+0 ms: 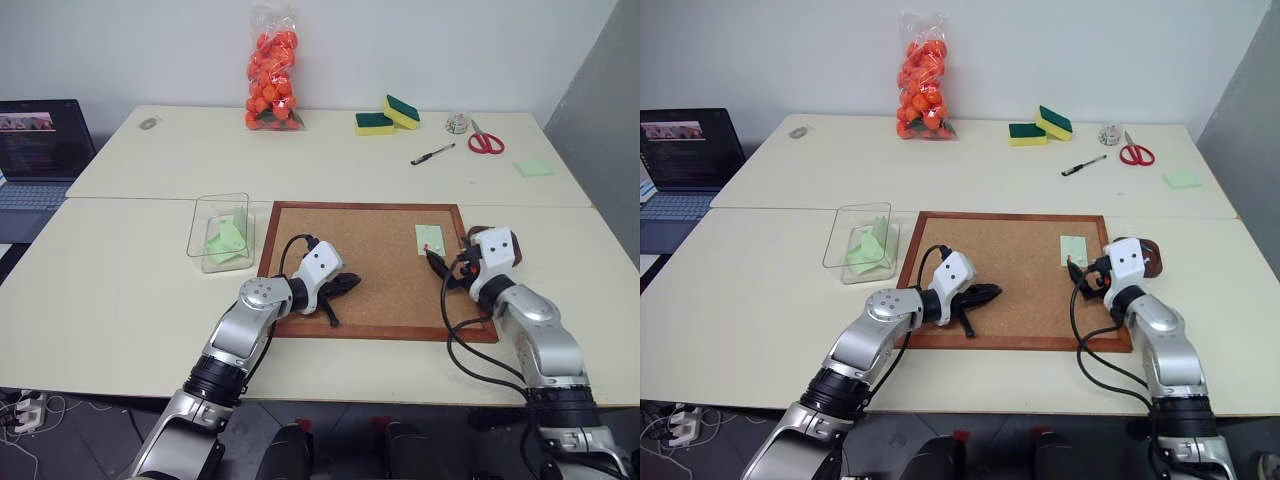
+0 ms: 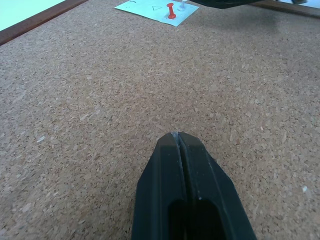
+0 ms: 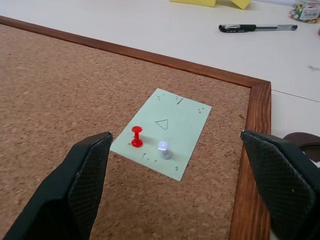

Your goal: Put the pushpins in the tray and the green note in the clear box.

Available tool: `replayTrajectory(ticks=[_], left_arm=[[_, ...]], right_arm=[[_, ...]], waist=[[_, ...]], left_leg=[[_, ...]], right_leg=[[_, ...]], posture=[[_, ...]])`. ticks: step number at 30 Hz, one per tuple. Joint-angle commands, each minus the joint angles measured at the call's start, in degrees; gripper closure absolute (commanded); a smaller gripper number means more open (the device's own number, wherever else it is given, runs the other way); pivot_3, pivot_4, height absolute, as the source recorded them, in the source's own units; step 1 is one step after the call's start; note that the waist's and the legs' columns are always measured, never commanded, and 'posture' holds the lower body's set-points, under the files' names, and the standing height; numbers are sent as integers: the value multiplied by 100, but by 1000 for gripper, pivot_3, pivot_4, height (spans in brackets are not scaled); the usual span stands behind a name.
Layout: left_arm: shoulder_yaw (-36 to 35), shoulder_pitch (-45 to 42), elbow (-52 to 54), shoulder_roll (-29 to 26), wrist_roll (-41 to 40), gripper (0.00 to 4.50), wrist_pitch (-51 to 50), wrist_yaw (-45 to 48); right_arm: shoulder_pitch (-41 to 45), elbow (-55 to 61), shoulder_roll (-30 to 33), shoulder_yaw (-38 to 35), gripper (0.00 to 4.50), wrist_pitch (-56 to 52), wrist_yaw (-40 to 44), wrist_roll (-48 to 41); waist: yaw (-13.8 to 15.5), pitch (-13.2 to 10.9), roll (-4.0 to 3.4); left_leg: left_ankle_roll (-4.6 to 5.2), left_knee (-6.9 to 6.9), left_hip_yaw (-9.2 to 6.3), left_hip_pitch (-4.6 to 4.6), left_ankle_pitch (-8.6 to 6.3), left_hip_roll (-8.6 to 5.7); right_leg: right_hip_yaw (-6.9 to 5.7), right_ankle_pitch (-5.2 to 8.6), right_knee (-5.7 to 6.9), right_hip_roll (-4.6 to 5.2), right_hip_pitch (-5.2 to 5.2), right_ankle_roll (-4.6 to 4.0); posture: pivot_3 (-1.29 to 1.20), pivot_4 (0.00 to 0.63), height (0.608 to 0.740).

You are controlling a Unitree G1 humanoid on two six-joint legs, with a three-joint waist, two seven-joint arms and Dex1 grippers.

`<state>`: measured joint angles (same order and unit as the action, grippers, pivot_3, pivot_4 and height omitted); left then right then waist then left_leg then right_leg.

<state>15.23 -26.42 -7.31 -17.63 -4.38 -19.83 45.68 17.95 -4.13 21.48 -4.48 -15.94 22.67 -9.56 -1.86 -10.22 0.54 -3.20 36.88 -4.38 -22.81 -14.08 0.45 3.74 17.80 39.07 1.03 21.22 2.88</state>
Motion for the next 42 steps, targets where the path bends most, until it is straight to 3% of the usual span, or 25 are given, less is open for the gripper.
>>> replayTrajectory(ticks=[1,5,10,26,42], left_arm=[[194,169,-136,-38,60,4500,-170,97],[198,166,-136,-45,60,4500,-168,105],[199,180,-127,-53,56,4500,-165,109],[211,199,-103,-76,58,4500,-177,117],[189,217,-104,-72,27,4500,-215,108]], right_arm=[[190,-181,24,13,143,303,65,88],[267,-378,-1,42,143,362,113,134],[313,-535,-48,22,1372,413,120,129],[482,-746,-157,-42,4469,204,98,14],[475,-194,-196,-452,4469,12,-152,-375]], waist=[[0,0,0],[0,0,0],[-1,0,0],[0,0,0],[-1,0,-1]], left_leg=[[0,0,0,0,0,0],[0,0,0,0,0,0],[0,0,0,0,0,0],[0,0,-1,0,0,0],[0,1,-1,0,0,1]], right_leg=[[0,0,0,0,0,0],[0,0,0,0,0,0],[0,0,0,0,0,0],[0,0,0,0,0,0],[0,0,1,0,0,0]], posture=[[0,150,740],[0,150,740],[0,150,740],[0,150,740],[0,150,740]])
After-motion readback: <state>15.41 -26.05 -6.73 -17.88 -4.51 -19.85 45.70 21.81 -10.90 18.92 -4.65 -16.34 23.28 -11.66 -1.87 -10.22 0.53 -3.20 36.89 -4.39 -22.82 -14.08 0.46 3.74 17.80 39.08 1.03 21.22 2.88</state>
